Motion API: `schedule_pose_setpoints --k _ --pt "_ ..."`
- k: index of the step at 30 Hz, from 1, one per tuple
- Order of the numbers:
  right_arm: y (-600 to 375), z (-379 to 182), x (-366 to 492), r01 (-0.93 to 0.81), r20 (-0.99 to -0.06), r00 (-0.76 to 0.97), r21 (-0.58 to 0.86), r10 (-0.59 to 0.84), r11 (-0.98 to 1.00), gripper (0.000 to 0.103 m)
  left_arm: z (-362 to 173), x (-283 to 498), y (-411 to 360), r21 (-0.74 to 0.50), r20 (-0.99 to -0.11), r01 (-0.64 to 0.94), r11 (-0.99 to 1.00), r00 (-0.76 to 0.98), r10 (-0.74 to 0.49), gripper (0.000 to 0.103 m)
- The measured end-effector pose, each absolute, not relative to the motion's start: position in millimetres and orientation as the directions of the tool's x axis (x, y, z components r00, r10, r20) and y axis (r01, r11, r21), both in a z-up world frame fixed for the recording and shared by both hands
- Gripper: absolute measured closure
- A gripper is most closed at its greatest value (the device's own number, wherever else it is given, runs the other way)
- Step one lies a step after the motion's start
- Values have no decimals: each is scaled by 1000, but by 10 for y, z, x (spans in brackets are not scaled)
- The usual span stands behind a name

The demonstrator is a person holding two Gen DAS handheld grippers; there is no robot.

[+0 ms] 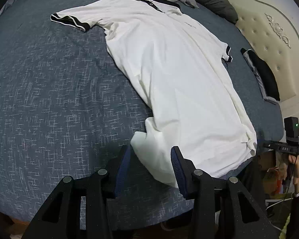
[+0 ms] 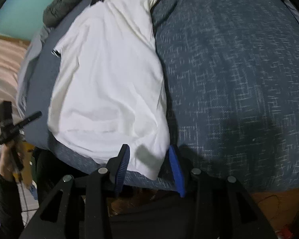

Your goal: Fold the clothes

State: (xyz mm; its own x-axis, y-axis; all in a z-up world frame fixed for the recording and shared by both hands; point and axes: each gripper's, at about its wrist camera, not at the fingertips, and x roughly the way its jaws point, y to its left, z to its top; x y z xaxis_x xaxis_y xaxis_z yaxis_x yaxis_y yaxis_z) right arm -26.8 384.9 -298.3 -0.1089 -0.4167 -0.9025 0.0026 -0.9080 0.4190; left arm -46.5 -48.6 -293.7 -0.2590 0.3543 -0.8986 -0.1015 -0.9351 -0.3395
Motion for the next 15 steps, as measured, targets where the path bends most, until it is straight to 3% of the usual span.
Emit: schedule_pose_setpoints --k 2,4,7,15 --pt "3815 -3020 -255 10 -904 -100 416 -415 -909 64 -2976 -451 -563 -342 -900 -93 -935 -255 354 56" --pt "3815 -3022 -243 20 -905 -106 411 -411 -911 90 -3028 -466 -581 -344 -900 -87 -935 -252 355 56" --pt "3893 -2969 -212 21 -904 -131 409 -408 -912 98 -3098 -483 -606 -344 -903 -83 -935 -245 354 56" --pt "4191 -2789 -111 -14 -892 -205 414 -403 -910 101 -3158 -522 -576 -354 -895 -98 -930 -254 367 56"
